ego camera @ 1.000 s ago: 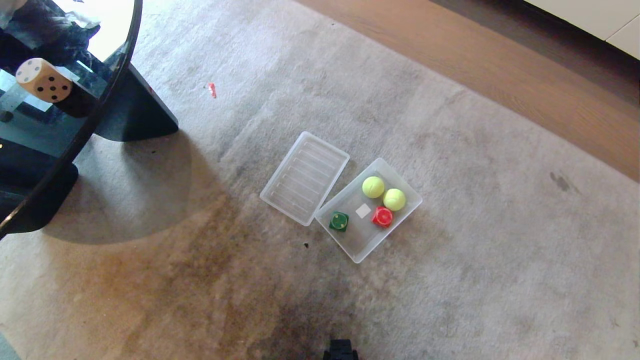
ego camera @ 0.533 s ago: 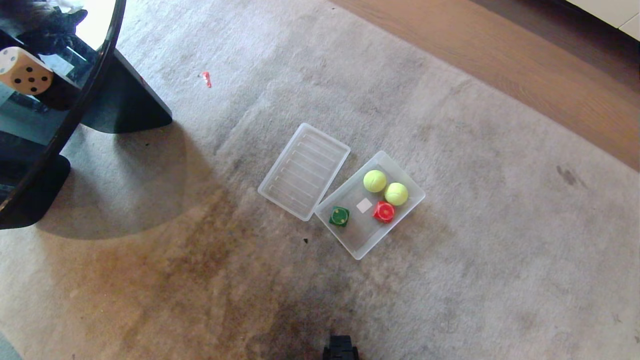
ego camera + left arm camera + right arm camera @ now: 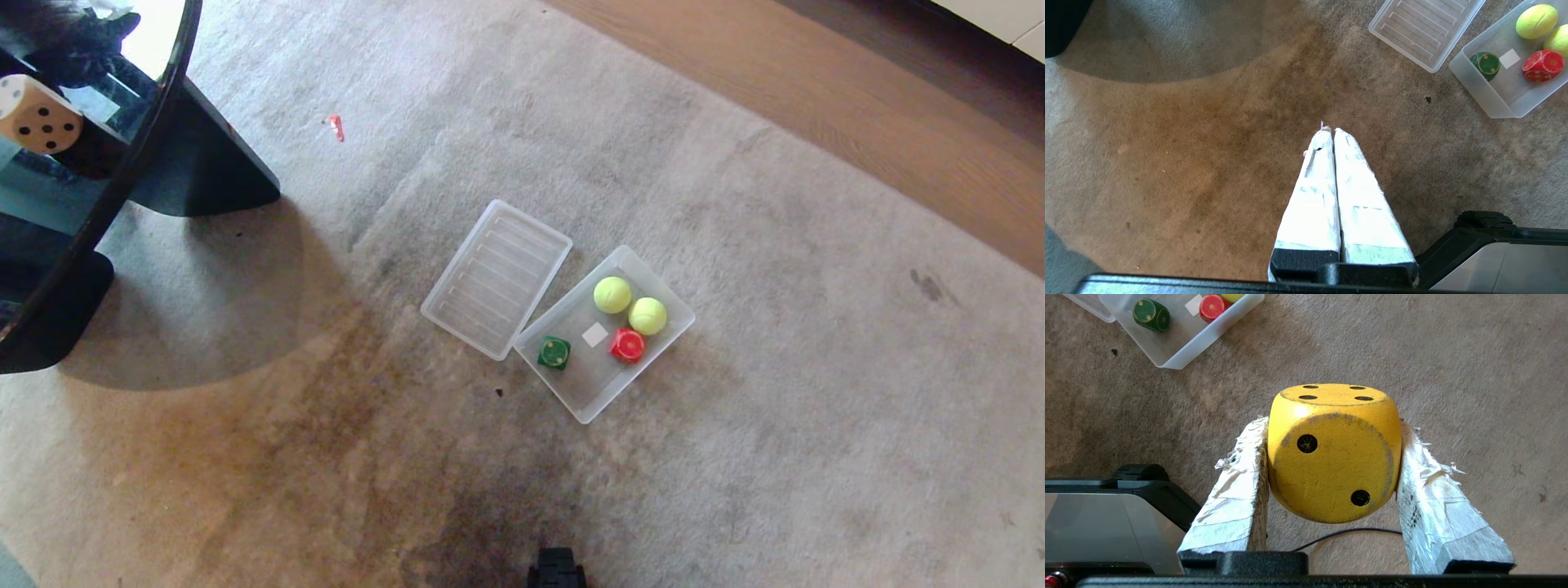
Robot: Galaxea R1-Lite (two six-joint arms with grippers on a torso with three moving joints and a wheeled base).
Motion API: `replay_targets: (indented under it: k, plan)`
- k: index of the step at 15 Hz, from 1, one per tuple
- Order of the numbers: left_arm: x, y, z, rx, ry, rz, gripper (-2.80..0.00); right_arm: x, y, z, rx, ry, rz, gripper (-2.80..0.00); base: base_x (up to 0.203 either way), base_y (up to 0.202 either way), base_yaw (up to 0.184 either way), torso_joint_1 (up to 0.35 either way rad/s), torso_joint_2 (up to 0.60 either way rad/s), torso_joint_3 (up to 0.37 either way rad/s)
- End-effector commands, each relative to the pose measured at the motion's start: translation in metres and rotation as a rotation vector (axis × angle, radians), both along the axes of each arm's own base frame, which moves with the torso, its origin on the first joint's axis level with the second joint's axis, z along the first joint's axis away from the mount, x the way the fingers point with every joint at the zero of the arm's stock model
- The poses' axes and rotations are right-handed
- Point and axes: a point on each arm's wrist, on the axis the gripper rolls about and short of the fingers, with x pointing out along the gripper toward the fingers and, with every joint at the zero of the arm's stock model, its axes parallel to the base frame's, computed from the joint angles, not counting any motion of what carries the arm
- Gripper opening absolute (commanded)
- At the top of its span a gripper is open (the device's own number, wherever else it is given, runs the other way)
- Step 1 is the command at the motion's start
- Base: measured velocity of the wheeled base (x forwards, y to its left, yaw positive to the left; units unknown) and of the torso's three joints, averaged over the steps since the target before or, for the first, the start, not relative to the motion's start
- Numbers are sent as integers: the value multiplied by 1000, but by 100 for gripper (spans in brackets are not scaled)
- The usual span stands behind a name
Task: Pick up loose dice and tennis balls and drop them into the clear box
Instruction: Put the toys in the box
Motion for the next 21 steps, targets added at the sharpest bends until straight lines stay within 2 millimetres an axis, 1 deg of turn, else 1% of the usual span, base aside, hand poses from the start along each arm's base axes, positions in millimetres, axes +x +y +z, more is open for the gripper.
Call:
replay_targets:
  k: [1, 21]
  plan:
    - [0, 0, 0, 0, 1, 0, -280, 0, 0, 0, 0, 0, 2, -280, 0, 0, 0, -2, 3, -131]
    - [0, 0, 0, 0, 0, 0, -280, 0, 0, 0, -1, -1, 0, -280, 0, 0, 0, 2, 2, -196]
